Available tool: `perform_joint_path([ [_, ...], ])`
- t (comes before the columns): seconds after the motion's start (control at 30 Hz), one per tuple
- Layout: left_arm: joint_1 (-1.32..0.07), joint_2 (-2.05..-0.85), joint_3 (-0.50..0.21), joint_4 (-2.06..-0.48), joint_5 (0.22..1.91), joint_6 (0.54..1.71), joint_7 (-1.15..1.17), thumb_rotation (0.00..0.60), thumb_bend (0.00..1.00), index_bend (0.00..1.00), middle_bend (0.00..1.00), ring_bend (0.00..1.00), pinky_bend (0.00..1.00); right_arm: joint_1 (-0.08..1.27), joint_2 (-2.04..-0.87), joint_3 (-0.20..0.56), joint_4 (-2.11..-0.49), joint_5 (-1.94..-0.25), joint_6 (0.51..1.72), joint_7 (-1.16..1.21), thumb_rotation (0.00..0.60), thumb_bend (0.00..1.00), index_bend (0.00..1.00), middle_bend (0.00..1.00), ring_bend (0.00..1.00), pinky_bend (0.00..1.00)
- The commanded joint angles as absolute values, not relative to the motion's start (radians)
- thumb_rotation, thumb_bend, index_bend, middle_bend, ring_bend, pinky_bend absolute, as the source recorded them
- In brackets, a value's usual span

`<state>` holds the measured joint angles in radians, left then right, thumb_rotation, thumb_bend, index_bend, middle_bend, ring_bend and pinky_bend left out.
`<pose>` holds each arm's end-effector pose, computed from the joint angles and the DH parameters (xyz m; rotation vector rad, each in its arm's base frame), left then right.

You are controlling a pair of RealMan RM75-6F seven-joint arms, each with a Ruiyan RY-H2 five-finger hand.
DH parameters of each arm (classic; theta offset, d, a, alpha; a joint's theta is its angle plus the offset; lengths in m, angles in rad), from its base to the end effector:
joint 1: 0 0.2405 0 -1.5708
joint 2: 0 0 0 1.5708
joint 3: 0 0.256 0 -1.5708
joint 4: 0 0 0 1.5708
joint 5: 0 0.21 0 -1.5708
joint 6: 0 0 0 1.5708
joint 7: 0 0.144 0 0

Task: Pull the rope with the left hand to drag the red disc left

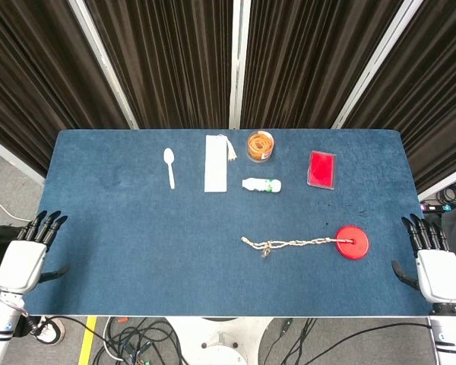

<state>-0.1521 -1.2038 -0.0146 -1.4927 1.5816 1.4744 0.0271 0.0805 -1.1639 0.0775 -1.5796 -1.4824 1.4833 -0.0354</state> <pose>-0.3071 0.1954 0.1316 -1.5328 -0.8093 -0.9200 -0.3145 -0.1856 0.1523 1.3577 -0.8795 0.8955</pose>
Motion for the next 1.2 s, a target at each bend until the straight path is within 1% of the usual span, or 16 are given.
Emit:
perform_joint_path([
  [0.03, -0.155, -1.197, -0.015, -1.498, 1.582, 1.471, 0.029, 0.600, 0.03, 0.10, 0.07, 0.00, 0.16, 0.081, -1.165, 0.078, -1.581, -1.480, 1.482, -0.038, 0.600, 0.21, 0.00, 0.04, 0.00, 0.00],
  [0.27, -0.177, -1.189, -0.010, -1.521, 1.606, 1.448, 0.021, 0.600, 0.03, 0.10, 0.07, 0.00, 0.16, 0.083, -1.158, 0.086, -1.588, -1.472, 1.481, -0.042, 0.600, 0.21, 0.00, 0.04, 0.00, 0.00],
  [0.47, -0.257, -1.195, -0.017, -1.573, 1.664, 1.376, 0.028, 0.600, 0.03, 0.10, 0.07, 0.00, 0.16, 0.079, -1.143, 0.087, -1.595, -1.478, 1.493, -0.045, 0.600, 0.21, 0.00, 0.04, 0.00, 0.00],
  [0.57, -0.319, -1.209, -0.028, -1.611, 1.690, 1.312, 0.027, 0.600, 0.03, 0.10, 0.07, 0.00, 0.16, 0.077, -1.141, 0.088, -1.589, -1.470, 1.490, -0.041, 0.600, 0.21, 0.00, 0.04, 0.00, 0.00],
  [0.77, -0.483, -1.288, -0.068, -1.641, 1.704, 1.124, 0.006, 0.600, 0.03, 0.10, 0.07, 0.00, 0.16, 0.074, -1.140, 0.093, -1.578, -1.457, 1.492, -0.035, 0.600, 0.21, 0.00, 0.04, 0.00, 0.00],
  [1.0, -0.684, -1.431, -0.132, -1.583, 1.667, 0.904, 0.037, 0.600, 0.03, 0.10, 0.07, 0.00, 0.16, 0.069, -1.142, 0.091, -1.565, -1.451, 1.489, -0.025, 0.600, 0.21, 0.00, 0.04, 0.00, 0.00],
  [1.2, -0.802, -1.534, -0.159, -1.505, 1.616, 0.781, 0.049, 0.600, 0.03, 0.10, 0.08, 0.00, 0.16, 0.068, -1.148, 0.090, -1.550, -1.444, 1.481, -0.011, 0.600, 0.21, 0.00, 0.04, 0.00, 0.00],
])
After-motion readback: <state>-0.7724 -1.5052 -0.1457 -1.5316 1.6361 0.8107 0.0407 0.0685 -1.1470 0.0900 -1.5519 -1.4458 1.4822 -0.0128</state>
